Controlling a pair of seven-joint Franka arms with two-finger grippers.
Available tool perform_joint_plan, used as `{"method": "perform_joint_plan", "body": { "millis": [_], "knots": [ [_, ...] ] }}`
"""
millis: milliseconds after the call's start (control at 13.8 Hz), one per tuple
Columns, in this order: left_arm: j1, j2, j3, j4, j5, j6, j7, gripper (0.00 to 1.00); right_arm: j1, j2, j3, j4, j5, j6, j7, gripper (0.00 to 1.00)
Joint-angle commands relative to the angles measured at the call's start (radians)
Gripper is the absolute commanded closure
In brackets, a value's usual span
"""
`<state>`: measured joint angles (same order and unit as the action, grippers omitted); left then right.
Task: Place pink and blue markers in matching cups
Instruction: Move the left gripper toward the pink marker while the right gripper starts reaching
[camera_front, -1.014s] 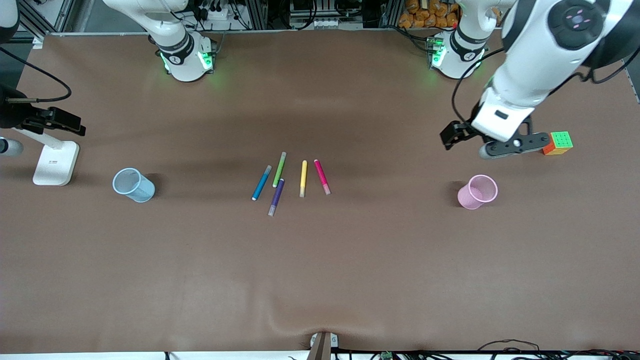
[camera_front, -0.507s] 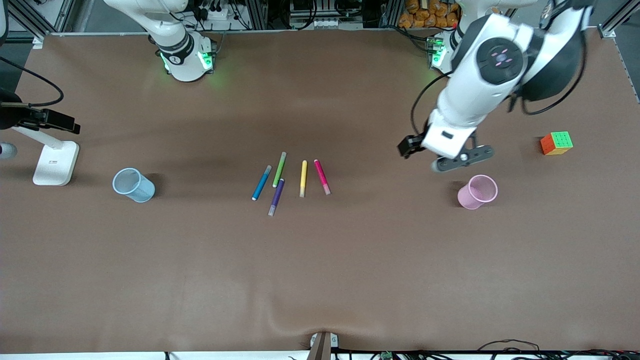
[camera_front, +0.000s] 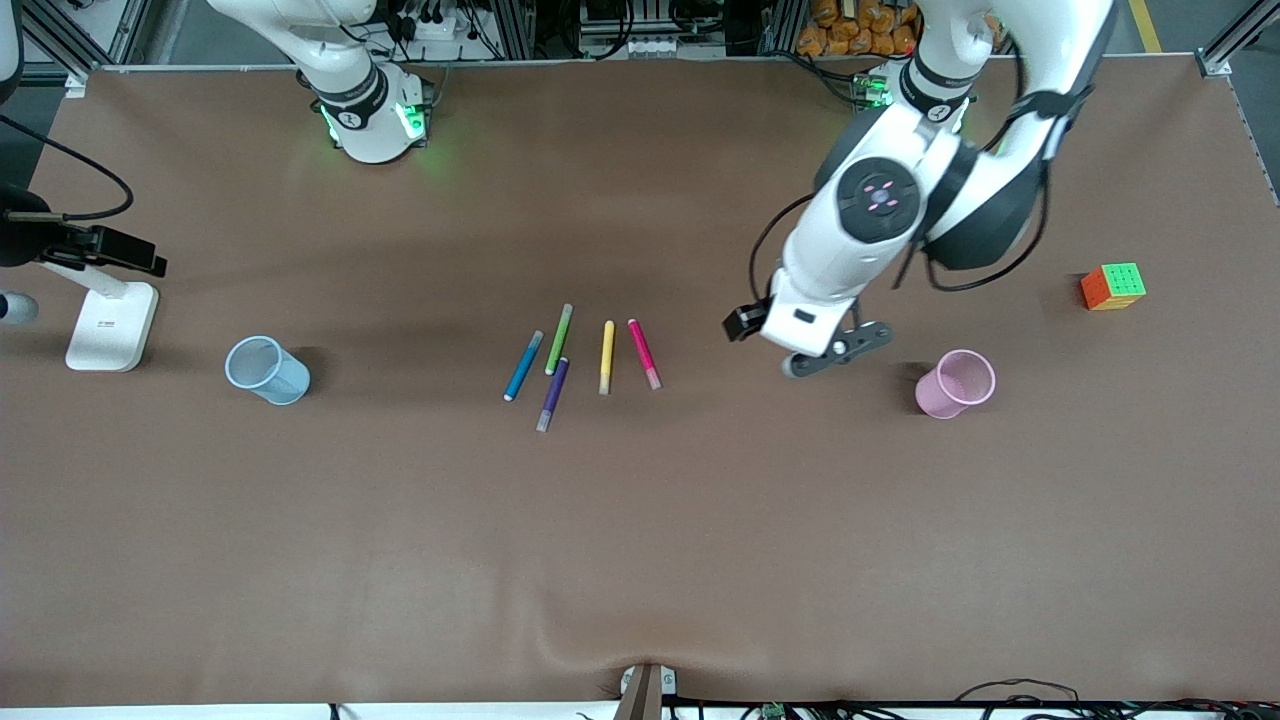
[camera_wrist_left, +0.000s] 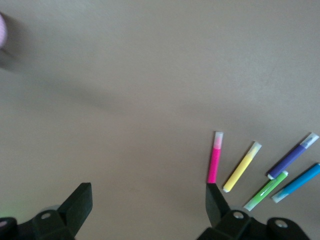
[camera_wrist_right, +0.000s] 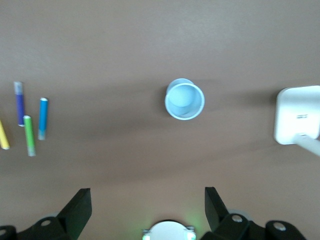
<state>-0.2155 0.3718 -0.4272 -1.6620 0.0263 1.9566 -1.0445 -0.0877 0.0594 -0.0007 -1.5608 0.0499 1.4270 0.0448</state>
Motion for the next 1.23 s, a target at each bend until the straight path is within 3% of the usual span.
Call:
{"method": "perform_joint_plan", "body": {
  "millis": [0, 725, 1159],
  "knots": [
    [-0.042, 0.084, 0.004, 0.037, 0.027, 0.071, -0.083, 0.0, -0.003, 0.011, 0.008, 0.024, 0.059, 0.004, 0.073, 0.0],
    [-0.172, 0.318, 0.008, 0.14, 0.225, 0.148, -0.277, 0.0, 0.138, 0.039, 0.011, 0.024, 0.056, 0.064, 0.211, 0.0],
    [-0.225, 0.393, 0.015, 0.151, 0.313, 0.223, -0.354, 0.0, 0.193, 0.137, 0.011, 0.013, 0.064, 0.142, 0.225, 0.0]
  ]
}}
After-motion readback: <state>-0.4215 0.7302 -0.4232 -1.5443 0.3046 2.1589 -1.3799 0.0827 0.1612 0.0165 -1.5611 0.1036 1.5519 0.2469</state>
